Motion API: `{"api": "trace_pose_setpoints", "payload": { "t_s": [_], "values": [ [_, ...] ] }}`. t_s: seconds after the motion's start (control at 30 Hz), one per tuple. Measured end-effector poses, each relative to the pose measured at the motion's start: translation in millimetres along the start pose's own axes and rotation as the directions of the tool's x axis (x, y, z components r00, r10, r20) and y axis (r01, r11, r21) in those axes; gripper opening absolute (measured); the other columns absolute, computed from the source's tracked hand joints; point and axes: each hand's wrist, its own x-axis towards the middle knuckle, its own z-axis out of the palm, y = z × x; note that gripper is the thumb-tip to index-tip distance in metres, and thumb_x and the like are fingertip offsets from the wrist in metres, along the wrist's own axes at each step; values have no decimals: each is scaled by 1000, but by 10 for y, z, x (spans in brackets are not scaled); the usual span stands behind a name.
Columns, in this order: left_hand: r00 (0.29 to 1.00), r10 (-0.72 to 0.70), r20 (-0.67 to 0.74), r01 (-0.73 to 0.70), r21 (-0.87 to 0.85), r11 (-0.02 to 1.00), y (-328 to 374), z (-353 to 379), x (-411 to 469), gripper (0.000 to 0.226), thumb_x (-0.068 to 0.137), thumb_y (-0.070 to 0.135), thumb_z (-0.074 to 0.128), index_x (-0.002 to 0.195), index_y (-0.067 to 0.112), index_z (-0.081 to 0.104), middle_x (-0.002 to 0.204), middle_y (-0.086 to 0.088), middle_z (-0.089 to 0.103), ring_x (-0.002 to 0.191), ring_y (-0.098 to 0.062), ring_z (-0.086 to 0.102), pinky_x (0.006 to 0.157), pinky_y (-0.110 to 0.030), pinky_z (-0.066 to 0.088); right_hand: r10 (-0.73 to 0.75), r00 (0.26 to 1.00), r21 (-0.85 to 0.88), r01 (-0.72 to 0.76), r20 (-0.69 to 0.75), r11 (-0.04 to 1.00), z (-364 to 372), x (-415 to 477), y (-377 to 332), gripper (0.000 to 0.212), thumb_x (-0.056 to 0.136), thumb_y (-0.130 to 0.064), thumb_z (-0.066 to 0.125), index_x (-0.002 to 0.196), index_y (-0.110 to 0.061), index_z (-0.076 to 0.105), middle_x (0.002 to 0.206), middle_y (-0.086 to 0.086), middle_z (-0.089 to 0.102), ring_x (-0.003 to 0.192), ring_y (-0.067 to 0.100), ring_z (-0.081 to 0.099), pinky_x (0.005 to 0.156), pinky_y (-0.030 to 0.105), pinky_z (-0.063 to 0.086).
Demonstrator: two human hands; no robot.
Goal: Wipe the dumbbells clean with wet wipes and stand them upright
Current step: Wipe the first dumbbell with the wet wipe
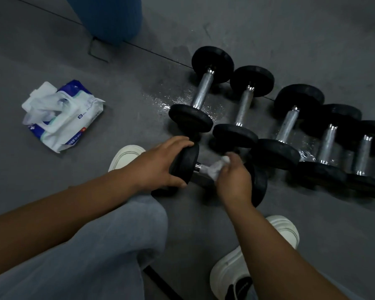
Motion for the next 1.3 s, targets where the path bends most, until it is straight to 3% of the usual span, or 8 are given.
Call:
{"api": "trace_pose_setpoints", "payload": {
  "t_s": [0.17,0.33,0.47,0.6,0.73,1.03,1.17,1.3],
  "values": [
    [1000,1,5,-2,16,1000,2,-6,1,107,62,41,90,150,29,31,158,9,23,140,-13,35,113,-30,34,-98,965,-292,169,241,941,-48,-15,-137,18,87,-23,54,103,-18,62,100,12,67,96,33,63,79,35,51],
    [1000,12,-8,-12,29,999,22,-12,-8,107,60,43,91,149,28,33,157,9,24,140,-14,36,112,-34,37,-42,975,-701,187,219,688,-162,-115,33,34,99,-22,43,129,-6,46,128,16,53,107,33,61,82,38,49],
    [999,32,-24,-31,48,998,77,0,-82,102,61,41,89,146,25,35,153,8,25,135,-16,41,110,-33,39,-116,957,-626,263,267,734,-404,-30,-63,20,93,-33,51,103,-17,59,108,10,65,98,30,63,78,33,46],
    [998,47,-39,-45,50,998,126,18,-151,104,63,47,86,148,27,30,152,8,22,135,-16,40,109,-35,41,-43,941,-608,250,335,753,-349,-212,-124,33,97,-16,41,128,-12,50,121,15,59,107,32,60,85,36,46],
    [1000,-14,5,14,53,998,143,15,-202,114,67,50,84,155,26,17,161,12,8,144,-13,28,110,-23,31,-35,979,-440,121,199,890,-278,-221,14,18,93,-22,51,110,-22,58,99,0,65,98,26,62,74,28,41],
    [989,-69,128,61,67,996,96,79,-244,117,67,50,84,157,26,13,163,7,11,146,-11,24,110,-16,23,25,976,-268,35,218,963,-77,-406,40,33,90,-16,48,121,-27,53,104,6,63,100,28,61,79,31,46],
    [984,-45,175,24,122,992,77,83,-268,120,65,52,85,157,26,11,163,8,12,146,-8,21,106,-12,18,-217,941,-9,227,260,974,42,-678,-21,37,89,-11,42,116,-25,62,105,1,66,89,21,64,78,33,53],
    [980,-26,196,-3,149,989,53,92,-288,124,62,58,84,157,26,11,162,6,14,146,-10,21,107,-14,18,158,959,-197,-112,237,974,77,-512,115,24,93,-22,52,116,-17,54,97,6,61,94,29,63,79,32,48]
  ]
}}
